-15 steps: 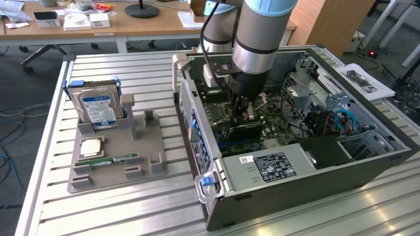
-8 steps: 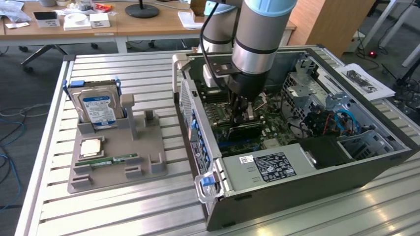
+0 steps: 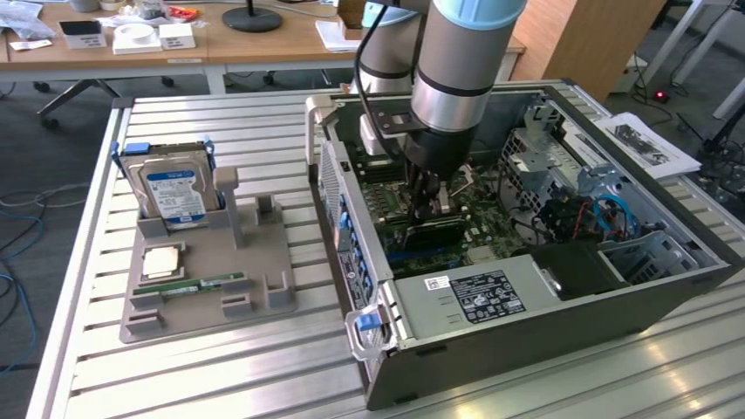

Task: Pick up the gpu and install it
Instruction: 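Press down on the gpu until it lock into place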

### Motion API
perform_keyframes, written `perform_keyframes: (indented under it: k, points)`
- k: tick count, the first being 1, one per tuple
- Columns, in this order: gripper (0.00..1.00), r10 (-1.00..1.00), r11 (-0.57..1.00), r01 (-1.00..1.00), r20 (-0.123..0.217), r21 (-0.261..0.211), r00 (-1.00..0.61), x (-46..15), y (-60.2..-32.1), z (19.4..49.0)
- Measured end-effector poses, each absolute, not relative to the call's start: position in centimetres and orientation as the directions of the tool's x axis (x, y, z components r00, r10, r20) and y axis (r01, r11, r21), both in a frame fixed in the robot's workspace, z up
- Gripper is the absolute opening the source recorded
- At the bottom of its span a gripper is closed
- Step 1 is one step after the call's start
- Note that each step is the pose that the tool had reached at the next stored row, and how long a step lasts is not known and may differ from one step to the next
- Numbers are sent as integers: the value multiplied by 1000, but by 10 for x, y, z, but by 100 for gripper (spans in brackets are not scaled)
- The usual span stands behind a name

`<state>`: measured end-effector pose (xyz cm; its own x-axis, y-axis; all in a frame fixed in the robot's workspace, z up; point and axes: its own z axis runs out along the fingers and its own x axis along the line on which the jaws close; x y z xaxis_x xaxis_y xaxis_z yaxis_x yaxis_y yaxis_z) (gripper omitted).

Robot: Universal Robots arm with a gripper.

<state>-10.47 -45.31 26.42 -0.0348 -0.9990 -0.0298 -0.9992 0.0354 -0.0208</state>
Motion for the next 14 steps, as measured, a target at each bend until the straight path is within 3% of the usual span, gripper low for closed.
perform_keyframes:
  k: [14]
  points:
    - [11,-999,35,-999,-30,-21,-35,-105,-453,263]
